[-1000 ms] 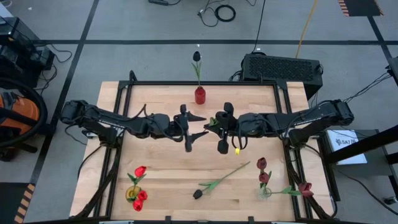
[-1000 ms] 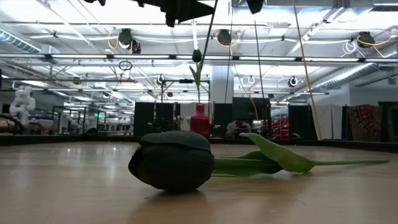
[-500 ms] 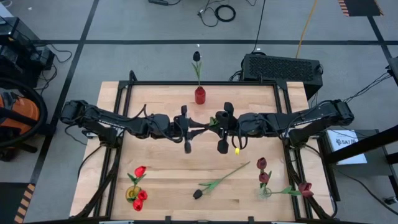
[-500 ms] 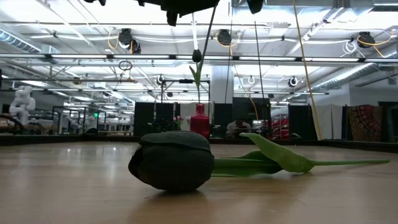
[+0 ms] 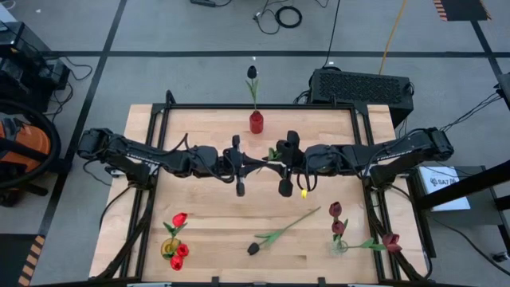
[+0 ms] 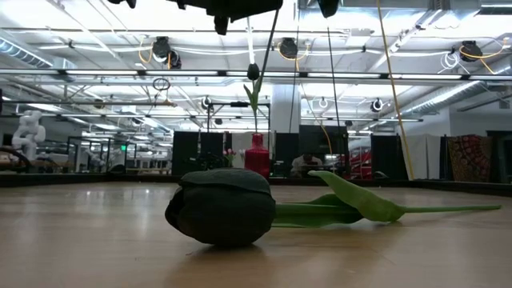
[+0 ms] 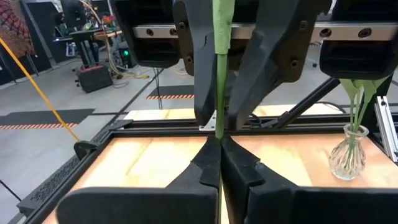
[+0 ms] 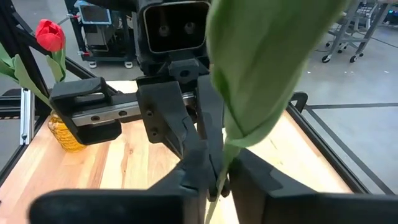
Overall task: Sort flowers into vase by color
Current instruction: Put the top black flower into the red vase
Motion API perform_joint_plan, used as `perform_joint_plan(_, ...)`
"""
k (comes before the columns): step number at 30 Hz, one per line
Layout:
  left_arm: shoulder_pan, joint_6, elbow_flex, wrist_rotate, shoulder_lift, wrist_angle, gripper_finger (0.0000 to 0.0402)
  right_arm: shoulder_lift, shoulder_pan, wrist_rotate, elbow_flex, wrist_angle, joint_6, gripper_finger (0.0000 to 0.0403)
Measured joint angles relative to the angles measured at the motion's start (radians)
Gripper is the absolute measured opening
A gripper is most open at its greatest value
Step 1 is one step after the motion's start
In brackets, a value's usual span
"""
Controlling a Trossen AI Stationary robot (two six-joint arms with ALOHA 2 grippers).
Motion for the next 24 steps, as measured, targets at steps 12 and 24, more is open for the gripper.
perform_joint_plan(12, 0.006, -0.002, 0.000, 0.000, 0.000, -0.001, 0.0001, -0.007, 0.000, -0.001, 0.000, -0.038, -0.002, 0.0088)
perform_joint_plan(24, 0.006, -0.009, 0.000, 0.063, 0.000, 0.027, 0.0000, -0.016, 0.001, -0.007, -0.001, -0.031, -0.044, 0.0011)
